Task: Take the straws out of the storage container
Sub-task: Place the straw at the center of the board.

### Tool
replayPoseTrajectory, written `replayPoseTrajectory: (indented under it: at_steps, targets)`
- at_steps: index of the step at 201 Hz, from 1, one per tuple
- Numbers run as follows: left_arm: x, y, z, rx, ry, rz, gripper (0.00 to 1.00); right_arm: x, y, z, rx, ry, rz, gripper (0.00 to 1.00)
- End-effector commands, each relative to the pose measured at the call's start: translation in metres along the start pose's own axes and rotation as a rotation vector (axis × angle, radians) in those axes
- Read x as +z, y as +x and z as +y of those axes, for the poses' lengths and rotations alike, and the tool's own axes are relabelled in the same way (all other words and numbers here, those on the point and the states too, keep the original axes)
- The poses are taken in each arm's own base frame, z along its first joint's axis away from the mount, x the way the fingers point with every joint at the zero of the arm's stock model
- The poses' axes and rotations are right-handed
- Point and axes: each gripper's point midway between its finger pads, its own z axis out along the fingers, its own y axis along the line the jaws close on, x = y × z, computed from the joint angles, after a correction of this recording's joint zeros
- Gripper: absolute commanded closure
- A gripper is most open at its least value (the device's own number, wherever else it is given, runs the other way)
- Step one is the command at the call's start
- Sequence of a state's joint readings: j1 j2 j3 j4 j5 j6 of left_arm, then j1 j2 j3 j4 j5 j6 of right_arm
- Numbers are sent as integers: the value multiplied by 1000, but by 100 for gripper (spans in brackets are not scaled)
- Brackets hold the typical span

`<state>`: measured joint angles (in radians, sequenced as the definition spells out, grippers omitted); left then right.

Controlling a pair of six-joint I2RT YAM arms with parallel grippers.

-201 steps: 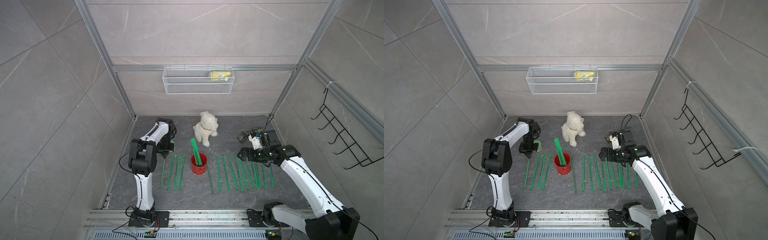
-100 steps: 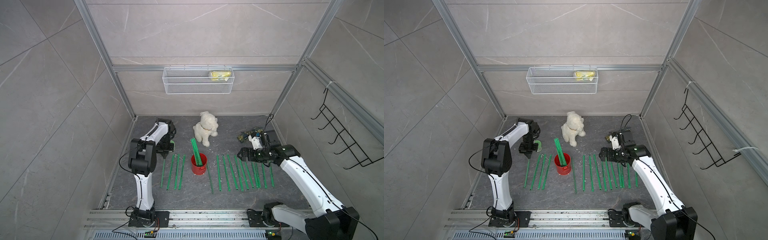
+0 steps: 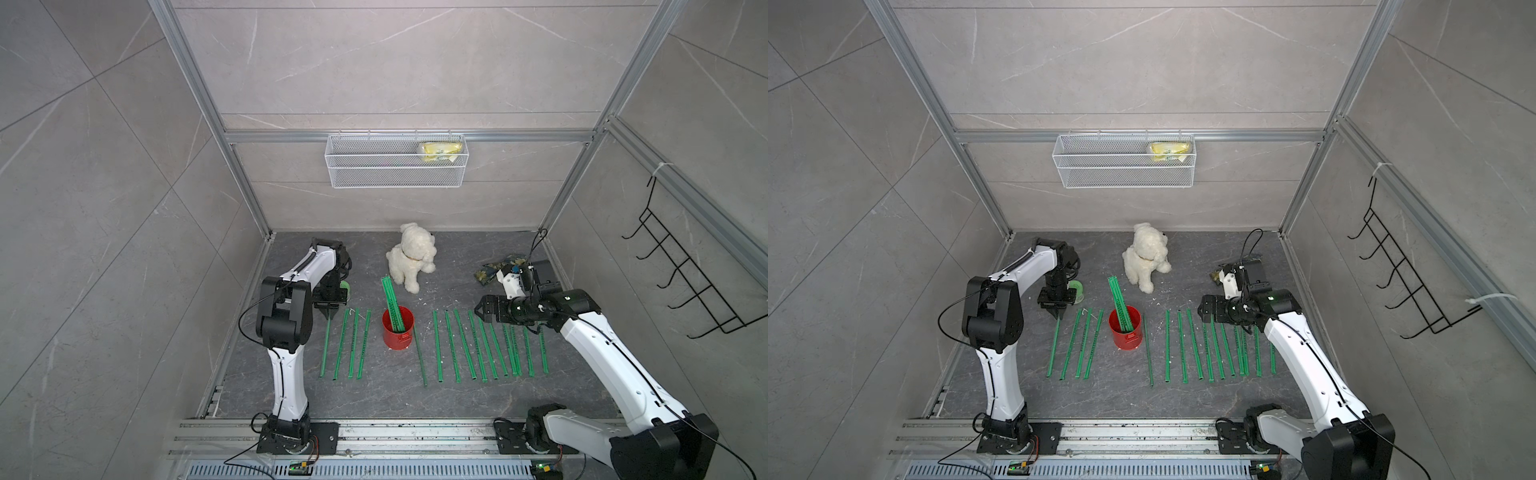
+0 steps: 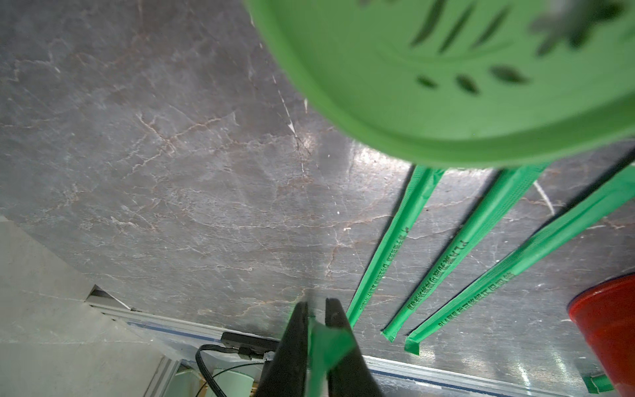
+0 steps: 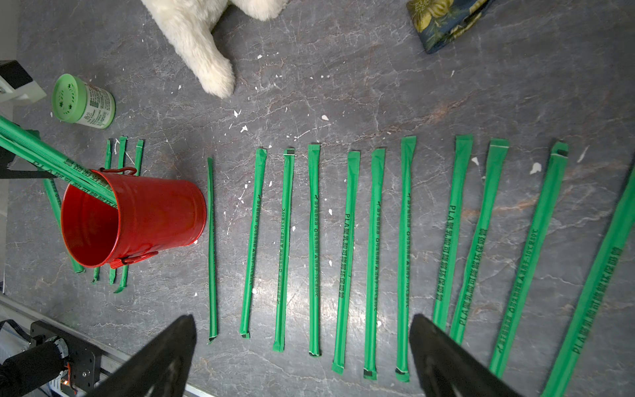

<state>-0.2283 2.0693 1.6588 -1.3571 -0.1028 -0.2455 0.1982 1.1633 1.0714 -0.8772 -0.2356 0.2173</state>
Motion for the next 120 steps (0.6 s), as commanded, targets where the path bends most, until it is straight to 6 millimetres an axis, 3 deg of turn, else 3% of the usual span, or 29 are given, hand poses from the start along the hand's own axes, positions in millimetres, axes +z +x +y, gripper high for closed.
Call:
replayPoseTrajectory:
  at_steps: [1, 41, 62, 81, 120]
  targets:
    - [2, 2, 1, 15, 8, 22, 81, -4, -3, 3, 7, -2, -4, 0]
    - [-3, 4, 3, 5, 3, 11, 77, -6, -3, 3, 6, -3, -9, 0]
    - [-17, 6, 3, -29, 28, -37, 77, -7, -3, 4, 5, -3, -11, 0]
    - [-46, 9, -12, -58, 146, -156, 78, -8, -4, 4, 6, -4, -15, 0]
    - [-126, 20, -78, -17, 622, -487, 73, -6, -7, 7, 15, -17, -19, 0]
